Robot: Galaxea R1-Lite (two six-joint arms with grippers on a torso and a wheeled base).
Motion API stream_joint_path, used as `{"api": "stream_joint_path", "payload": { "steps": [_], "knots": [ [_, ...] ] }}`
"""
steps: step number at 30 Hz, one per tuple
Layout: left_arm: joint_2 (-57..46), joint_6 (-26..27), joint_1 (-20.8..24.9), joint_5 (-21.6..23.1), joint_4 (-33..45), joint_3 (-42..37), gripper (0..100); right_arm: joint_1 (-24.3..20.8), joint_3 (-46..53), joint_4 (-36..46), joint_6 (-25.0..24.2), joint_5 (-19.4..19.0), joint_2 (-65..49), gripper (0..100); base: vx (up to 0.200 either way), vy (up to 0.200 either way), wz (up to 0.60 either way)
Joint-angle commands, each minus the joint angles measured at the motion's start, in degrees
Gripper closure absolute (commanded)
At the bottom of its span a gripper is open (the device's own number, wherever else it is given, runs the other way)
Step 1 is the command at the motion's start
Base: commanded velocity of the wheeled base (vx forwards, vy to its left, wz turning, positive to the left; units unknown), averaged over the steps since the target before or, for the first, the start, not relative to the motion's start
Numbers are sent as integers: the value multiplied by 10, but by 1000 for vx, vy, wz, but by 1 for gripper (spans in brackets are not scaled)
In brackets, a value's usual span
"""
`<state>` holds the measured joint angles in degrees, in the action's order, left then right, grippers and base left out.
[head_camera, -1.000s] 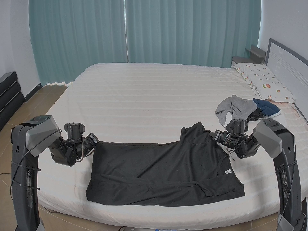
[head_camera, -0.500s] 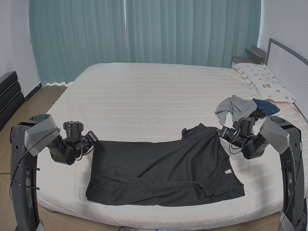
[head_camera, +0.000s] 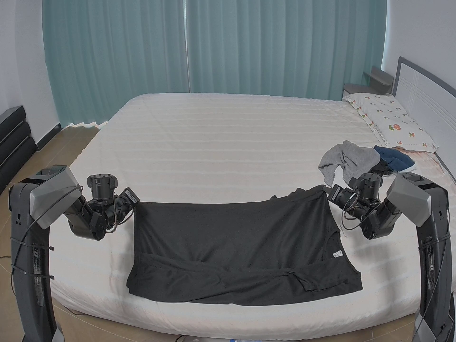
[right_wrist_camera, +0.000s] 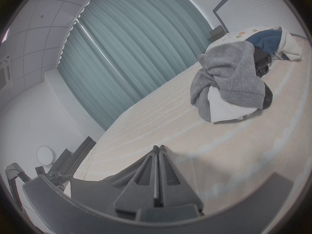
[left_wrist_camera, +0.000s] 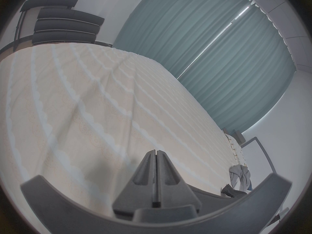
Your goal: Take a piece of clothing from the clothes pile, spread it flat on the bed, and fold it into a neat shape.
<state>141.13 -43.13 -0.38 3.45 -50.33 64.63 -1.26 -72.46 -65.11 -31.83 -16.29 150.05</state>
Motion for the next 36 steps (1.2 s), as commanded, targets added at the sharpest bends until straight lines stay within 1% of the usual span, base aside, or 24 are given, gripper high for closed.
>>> {"api": "stream_joint_path", "payload": {
  "steps": [1,3,8,11,16,17,21,32,36],
  "knots": [
    [-3,0,0,1,0,-2,100,2,5,-6,-1,3,-2,100,0,0,0],
    [-4,0,0,0,-1,-2,100,4,9,-10,-1,2,-2,100,0,0,0],
    [-5,1,1,0,-1,-4,100,13,58,-40,-3,-5,-17,100,0,0,0],
    [-6,1,1,0,0,-3,100,18,71,-56,-10,-9,-18,100,0,0,0],
    [-9,2,0,0,0,-7,100,19,101,-80,-17,-25,-17,100,0,0,0],
    [-18,12,0,0,0,-16,100,19,109,-97,-17,-32,-16,100,0,0,0],
    [-27,29,-1,1,-1,-28,100,17,100,-118,-18,-32,-11,100,0,0,0],
    [-26,31,-3,0,-4,-28,100,11,79,-130,-18,-26,3,100,0,0,0],
    [-25,30,-4,0,-24,-29,100,6,70,-134,-17,-25,17,100,0,0,0]
  ]
}}
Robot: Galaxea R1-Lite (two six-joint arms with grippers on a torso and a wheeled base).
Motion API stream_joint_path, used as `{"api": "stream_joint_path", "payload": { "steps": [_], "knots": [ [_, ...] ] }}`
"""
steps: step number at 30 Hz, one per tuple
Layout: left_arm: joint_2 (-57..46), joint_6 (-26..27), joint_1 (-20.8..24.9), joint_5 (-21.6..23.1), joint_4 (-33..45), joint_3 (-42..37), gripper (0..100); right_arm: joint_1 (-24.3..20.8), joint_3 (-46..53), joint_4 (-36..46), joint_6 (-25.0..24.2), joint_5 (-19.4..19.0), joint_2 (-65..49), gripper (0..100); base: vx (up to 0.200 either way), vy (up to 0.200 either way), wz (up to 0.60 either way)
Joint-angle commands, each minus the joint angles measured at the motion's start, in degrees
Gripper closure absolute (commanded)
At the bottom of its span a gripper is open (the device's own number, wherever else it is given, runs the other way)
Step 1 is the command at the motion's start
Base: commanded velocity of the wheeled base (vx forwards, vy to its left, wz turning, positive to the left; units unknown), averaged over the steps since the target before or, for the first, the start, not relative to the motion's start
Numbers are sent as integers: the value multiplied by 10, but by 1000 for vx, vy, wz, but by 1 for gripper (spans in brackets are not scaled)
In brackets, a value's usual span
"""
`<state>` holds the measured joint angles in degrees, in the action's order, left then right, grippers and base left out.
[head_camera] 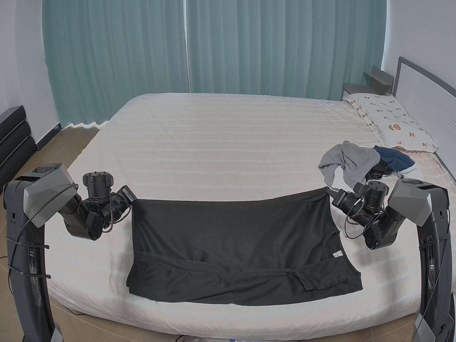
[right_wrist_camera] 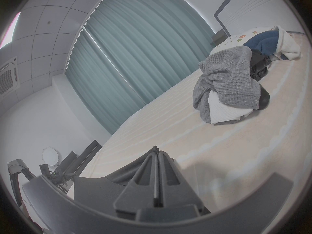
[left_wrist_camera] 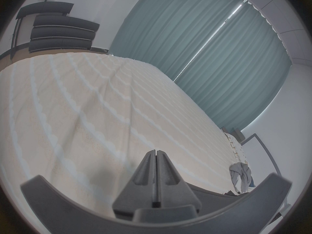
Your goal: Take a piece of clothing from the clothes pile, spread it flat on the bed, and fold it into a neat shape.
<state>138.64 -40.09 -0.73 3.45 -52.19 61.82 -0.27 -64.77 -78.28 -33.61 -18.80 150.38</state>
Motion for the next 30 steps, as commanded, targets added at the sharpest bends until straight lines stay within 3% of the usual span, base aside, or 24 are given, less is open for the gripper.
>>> {"api": "stream_joint_path", "payload": {
  "steps": [1,15,22,27,30],
  "knots": [
    [-1,-1,-1,0,-8,-1,100,-5,-7,-7,0,0,18,100,0,0,0],
    [-1,6,-8,6,-8,-14,100,1,35,-14,-1,-5,-6,100,0,0,0],
    [-4,45,-16,27,-13,-39,100,15,101,-13,-9,-64,-53,100,0,0,0],
    [-19,51,-17,61,-55,-77,100,21,150,-12,-8,-92,-77,100,0,0,0],
    [-34,90,-19,98,-59,-111,100,28,182,-13,-8,-108,-86,100,0,0,0]
  ]
}}
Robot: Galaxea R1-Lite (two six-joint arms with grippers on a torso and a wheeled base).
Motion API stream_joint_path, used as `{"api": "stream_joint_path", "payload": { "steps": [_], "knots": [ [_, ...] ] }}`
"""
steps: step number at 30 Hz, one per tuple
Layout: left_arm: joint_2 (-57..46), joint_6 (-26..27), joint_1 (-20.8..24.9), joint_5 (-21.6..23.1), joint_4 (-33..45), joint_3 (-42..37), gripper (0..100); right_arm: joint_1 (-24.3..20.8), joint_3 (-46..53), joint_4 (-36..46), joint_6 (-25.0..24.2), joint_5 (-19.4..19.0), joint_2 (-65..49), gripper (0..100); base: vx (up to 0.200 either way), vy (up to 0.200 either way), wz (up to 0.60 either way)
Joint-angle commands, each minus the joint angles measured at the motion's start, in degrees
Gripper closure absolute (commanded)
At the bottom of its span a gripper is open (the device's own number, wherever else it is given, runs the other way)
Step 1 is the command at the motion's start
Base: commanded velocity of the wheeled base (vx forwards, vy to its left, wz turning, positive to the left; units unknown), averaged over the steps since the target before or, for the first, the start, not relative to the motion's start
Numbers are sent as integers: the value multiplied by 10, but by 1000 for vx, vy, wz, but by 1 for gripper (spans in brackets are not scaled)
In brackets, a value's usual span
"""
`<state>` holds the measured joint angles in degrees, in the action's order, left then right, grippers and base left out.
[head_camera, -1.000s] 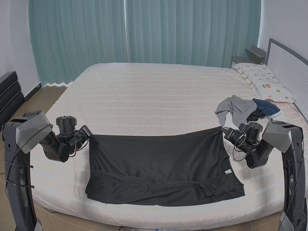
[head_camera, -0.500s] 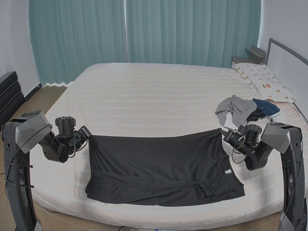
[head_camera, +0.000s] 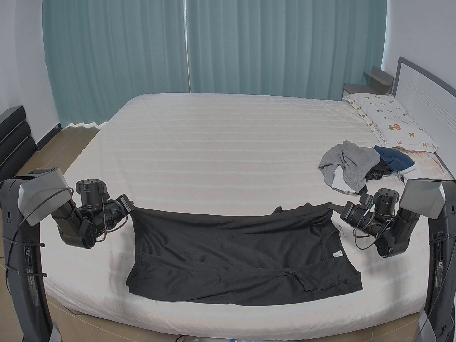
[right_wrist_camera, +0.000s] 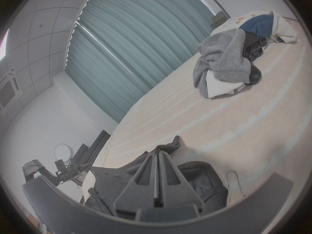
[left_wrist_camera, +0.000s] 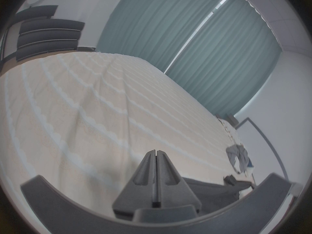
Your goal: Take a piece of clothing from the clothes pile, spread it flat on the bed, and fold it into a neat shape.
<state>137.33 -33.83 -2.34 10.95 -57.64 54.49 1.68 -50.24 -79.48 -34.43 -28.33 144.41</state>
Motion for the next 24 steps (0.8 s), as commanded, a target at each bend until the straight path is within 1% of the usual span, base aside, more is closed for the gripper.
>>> {"api": "stream_joint_path", "payload": {
  "steps": [1,5,8,9,10,12,15,16,19,22,23,24],
  "knots": [
    [-23,40,-5,31,-5,-47,100,10,44,1,1,-16,-31,100,0,0,0],
    [-29,88,-7,57,-5,-76,100,10,73,6,10,-16,-33,100,0,0,0],
    [-29,122,-7,59,-5,-92,100,11,97,6,28,-16,-33,100,0,0,0],
    [-29,124,-7,60,-5,-93,100,11,98,6,29,-16,-33,100,0,0,0],
    [-31,141,-7,60,-5,-102,100,14,113,6,50,-16,-33,100,0,0,0],
    [-34,146,-7,61,-5,-105,100,21,128,-1,61,-16,-35,100,0,0,0],
    [-36,146,-8,61,-5,-105,100,23,135,-2,64,-16,-37,100,0,0,0],
    [-44,146,-16,62,-5,-105,100,28,156,-21,67,-18,-48,100,0,0,0],
    [-52,147,-22,65,-5,-106,100,31,175,-45,67,-19,-49,100,0,0,0],
    [-67,148,-31,96,-2,-122,100,28,209,-68,87,-18,-48,100,0,0,0],
    [-68,149,-31,97,-2,-123,100,28,210,-69,89,-18,-48,100,0,0,0],
    [-70,155,-31,105,0,-133,100,30,222,-74,112,-18,-42,100,0,0,0]
  ]
}}
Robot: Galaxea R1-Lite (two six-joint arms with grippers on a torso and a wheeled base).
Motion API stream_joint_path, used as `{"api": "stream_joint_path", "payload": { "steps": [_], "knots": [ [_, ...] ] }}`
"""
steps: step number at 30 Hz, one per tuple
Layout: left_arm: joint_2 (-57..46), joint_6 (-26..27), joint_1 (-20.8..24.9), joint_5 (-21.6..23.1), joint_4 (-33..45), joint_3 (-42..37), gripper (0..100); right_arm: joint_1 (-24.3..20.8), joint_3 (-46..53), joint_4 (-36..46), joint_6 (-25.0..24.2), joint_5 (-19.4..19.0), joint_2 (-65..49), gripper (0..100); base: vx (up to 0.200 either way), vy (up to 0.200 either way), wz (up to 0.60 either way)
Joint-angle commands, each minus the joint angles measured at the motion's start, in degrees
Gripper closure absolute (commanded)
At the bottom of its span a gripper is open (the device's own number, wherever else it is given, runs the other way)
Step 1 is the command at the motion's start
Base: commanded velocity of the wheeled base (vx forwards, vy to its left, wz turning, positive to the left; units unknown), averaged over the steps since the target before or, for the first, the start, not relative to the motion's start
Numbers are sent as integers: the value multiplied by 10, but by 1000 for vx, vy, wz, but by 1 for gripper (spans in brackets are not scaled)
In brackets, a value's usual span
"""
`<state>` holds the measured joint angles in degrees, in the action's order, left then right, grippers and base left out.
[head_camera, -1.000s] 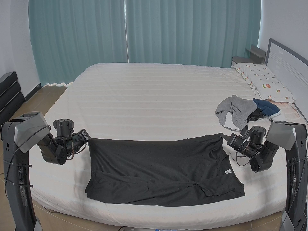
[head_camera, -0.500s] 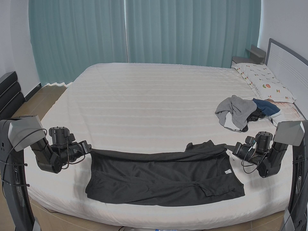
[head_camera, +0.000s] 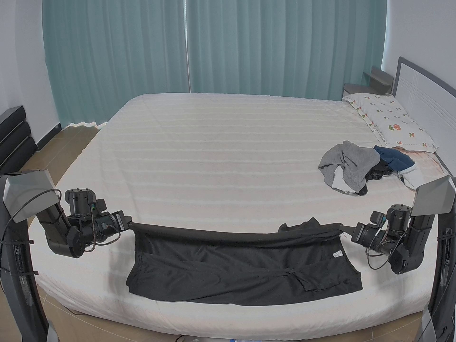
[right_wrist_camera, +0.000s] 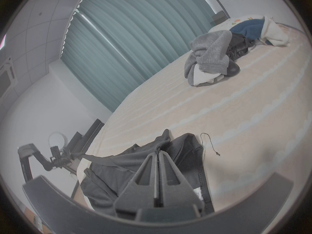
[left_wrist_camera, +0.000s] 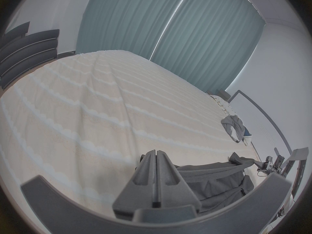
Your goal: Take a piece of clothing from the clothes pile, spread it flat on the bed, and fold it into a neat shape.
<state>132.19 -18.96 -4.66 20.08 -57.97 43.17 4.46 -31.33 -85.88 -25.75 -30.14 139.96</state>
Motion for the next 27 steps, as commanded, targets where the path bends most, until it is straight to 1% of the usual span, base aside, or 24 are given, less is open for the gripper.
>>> {"api": "stream_joint_path", "payload": {
  "steps": [1,2,4,6,8,11,14,15,17,22,24,25,27],
  "knots": [
    [-18,14,-7,14,3,-22,100,4,38,-10,37,0,4,100,0,0,0],
    [-17,20,-7,14,3,-24,100,5,40,-10,42,0,5,100,0,0,0],
    [-14,65,-7,16,5,-42,100,12,53,-13,61,0,9,100,0,0,0],
    [-14,93,-7,22,7,-55,100,13,66,-25,61,-1,9,100,0,0,0],
    [-14,108,-6,28,7,-63,100,13,81,-37,62,0,9,100,0,0,0],
    [-15,117,-7,34,7,-71,100,13,93,-38,70,0,8,100,0,0,0],
    [-19,142,-20,71,7,-86,100,15,97,-39,75,1,11,100,0,0,0],
    [-22,159,-26,85,7,-94,100,17,99,-39,79,1,14,100,0,0,0],
    [-21,175,-26,87,7,-99,100,21,104,-39,86,1,17,100,0,0,0],
    [-14,212,-26,87,7,-110,100,22,132,-39,135,1,29,100,0,0,0],
    [-13,224,-26,87,7,-115,100,24,135,-39,150,7,36,100,0,0,0],
    [-13,224,-26,87,7,-115,100,24,135,-39,150,7,36,100,0,0,0],
    [-4,246,-26,87,8,-124,100,28,136,-39,157,7,40,100,0,0,0]
  ]
}}
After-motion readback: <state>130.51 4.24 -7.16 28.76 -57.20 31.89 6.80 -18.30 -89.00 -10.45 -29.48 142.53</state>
